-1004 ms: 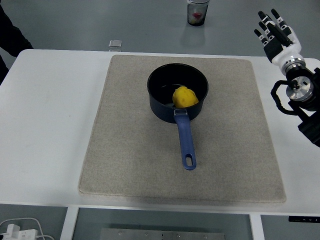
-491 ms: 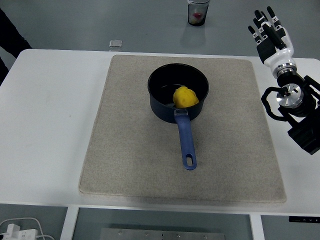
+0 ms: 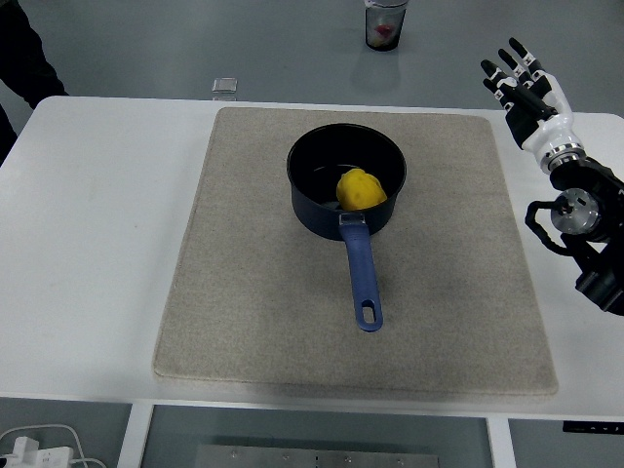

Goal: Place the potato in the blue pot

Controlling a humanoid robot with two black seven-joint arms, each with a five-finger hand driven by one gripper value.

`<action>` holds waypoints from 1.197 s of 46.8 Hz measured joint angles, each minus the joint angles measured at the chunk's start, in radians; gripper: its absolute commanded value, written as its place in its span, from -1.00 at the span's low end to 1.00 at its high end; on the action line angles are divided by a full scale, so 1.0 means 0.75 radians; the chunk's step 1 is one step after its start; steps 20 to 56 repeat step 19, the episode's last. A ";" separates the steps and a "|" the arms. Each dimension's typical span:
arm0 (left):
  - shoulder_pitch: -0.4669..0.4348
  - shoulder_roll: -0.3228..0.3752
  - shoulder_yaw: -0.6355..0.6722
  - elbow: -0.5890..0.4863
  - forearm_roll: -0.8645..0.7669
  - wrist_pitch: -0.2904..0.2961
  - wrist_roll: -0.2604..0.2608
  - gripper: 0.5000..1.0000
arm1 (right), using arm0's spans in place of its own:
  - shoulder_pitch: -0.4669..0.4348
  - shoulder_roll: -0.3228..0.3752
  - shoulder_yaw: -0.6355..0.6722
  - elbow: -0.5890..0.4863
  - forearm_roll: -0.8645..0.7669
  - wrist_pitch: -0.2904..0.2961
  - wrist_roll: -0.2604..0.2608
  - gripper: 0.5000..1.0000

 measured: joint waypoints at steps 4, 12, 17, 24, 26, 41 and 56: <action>0.000 0.000 0.001 0.000 0.000 0.000 0.000 0.99 | 0.000 0.005 -0.004 0.000 -0.023 -0.009 0.000 0.70; 0.000 0.000 0.000 0.000 0.000 0.000 0.000 0.99 | 0.004 0.005 -0.002 -0.001 -0.026 -0.018 0.000 0.70; 0.000 0.000 0.001 0.000 0.000 -0.003 0.000 0.99 | 0.008 0.006 -0.001 -0.006 -0.025 -0.021 0.000 0.71; 0.001 0.000 0.001 -0.001 0.000 -0.004 0.000 0.99 | 0.012 0.007 -0.001 -0.009 -0.025 -0.025 0.000 0.71; 0.001 0.000 0.001 -0.001 0.000 -0.004 0.000 0.99 | 0.012 0.007 -0.001 -0.009 -0.025 -0.025 0.000 0.71; 0.001 0.000 0.001 -0.001 0.000 -0.004 0.000 0.99 | 0.012 0.007 -0.001 -0.009 -0.025 -0.025 0.000 0.71; 0.001 0.000 0.001 -0.001 0.000 -0.004 0.000 0.99 | 0.012 0.007 -0.001 -0.009 -0.025 -0.025 0.000 0.71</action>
